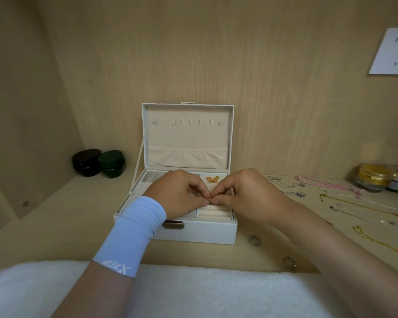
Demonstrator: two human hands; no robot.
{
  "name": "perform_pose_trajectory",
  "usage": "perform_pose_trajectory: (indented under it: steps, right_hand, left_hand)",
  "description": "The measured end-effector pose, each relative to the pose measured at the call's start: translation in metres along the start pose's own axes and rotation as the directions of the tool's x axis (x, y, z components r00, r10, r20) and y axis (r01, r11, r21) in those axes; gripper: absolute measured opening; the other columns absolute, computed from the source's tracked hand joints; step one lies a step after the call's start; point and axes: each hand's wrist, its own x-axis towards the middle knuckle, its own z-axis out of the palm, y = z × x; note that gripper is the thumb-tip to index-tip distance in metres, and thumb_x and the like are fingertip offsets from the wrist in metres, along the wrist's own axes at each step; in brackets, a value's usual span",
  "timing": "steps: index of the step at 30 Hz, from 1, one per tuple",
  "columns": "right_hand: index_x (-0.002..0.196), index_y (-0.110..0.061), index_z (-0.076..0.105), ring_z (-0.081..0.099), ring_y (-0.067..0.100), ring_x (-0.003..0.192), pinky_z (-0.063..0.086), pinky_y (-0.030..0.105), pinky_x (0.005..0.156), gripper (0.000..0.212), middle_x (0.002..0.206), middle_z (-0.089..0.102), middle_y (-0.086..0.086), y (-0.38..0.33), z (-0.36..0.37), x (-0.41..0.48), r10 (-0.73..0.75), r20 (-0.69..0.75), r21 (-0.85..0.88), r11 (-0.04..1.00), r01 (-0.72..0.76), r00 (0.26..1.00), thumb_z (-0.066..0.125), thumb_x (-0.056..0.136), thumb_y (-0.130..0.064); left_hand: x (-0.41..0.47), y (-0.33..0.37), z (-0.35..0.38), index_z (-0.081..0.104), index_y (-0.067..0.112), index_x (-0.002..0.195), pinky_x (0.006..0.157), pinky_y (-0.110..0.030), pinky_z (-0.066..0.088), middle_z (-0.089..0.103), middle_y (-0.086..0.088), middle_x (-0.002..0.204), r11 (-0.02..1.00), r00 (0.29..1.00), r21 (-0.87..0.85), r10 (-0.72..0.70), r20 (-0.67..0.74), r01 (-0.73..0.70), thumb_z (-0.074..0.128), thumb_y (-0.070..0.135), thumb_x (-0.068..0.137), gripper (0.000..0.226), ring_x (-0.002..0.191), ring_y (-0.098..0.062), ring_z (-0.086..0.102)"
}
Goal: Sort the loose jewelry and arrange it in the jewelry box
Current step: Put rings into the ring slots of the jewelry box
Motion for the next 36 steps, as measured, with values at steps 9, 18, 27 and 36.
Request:
perform_pose_trajectory:
  steps: [9,18,27,36]
  right_hand:
    - [0.092,-0.034,0.079,0.063,-0.003,0.08,0.055,0.031,0.077,0.007,0.081,0.068,-0.024,0.002,0.002,-0.002,-0.024,0.031,-0.036,0.999,0.025,0.999,0.075,0.088,-0.03]
    - [0.092,-0.029,0.079,0.059,-0.015,0.072,0.041,0.008,0.069,0.007,0.089,0.072,-0.017,0.0,-0.025,-0.007,0.058,-0.043,0.024,0.998,-0.057,0.997,0.073,0.091,-0.026]
    - [0.091,-0.036,0.078,0.06,-0.009,0.069,0.047,0.017,0.069,0.011,0.074,0.069,-0.027,0.021,-0.04,-0.055,0.276,0.306,-0.219,0.952,-0.215,0.911,0.077,0.08,-0.037]
    - [0.098,-0.034,0.078,0.061,-0.004,0.075,0.045,0.015,0.067,0.017,0.082,0.071,-0.019,0.029,-0.019,-0.063,0.208,0.286,-0.254,0.958,-0.136,0.935,0.075,0.083,-0.041]
  left_hand:
    - [0.0,-0.004,0.0,0.079,0.038,0.082,0.079,-0.021,0.052,0.069,0.018,0.082,0.999,0.999,0.01,0.032,0.013,-0.032,0.078,0.027,0.081,0.011,0.079,0.002,0.061]
    - [-0.004,0.002,0.0,0.076,0.034,0.086,0.071,-0.013,0.045,0.066,0.023,0.08,0.999,0.999,0.014,0.033,-0.034,-0.033,0.077,0.035,0.081,0.005,0.074,0.006,0.058]
    - [0.0,0.048,0.033,0.072,0.036,0.086,0.081,-0.025,0.05,0.063,0.023,0.084,0.961,0.962,0.033,0.274,-0.012,-0.274,0.071,0.033,0.084,0.004,0.079,-0.001,0.057]
    - [0.003,0.043,0.058,0.072,0.035,0.088,0.089,-0.023,0.036,0.056,0.018,0.093,0.899,0.91,0.144,0.411,0.048,-0.414,0.072,0.032,0.082,0.007,0.089,-0.001,0.04]
